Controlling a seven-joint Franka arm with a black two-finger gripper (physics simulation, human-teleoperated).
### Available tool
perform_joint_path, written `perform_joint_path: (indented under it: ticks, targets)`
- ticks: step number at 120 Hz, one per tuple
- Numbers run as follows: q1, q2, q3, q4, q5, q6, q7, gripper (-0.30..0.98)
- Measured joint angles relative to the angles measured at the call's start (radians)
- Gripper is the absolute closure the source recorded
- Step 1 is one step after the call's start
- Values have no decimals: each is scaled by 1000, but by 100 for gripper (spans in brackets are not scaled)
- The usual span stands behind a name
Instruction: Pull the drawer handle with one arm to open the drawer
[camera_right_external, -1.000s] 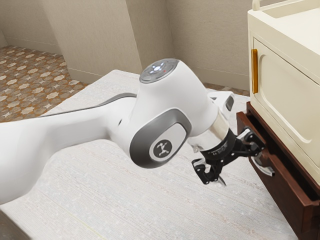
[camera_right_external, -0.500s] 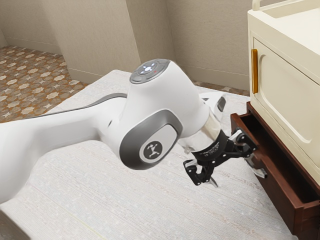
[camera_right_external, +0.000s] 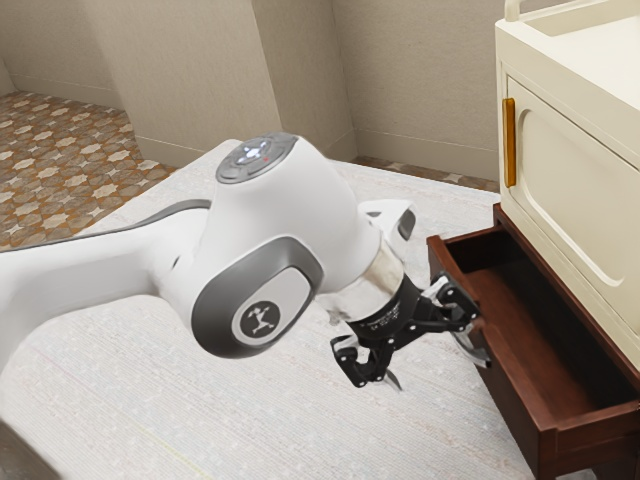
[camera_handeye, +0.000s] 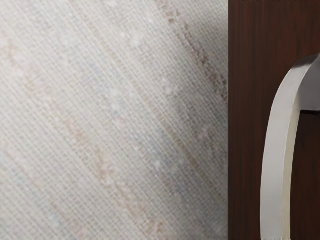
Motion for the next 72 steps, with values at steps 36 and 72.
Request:
perform_joint_path:
  ticks: [36, 72]
  targets:
    - [0, -51, 14, -38, 11, -27, 6, 0]
    - [-4, -110, 32, -108, 11, -37, 17, 0]
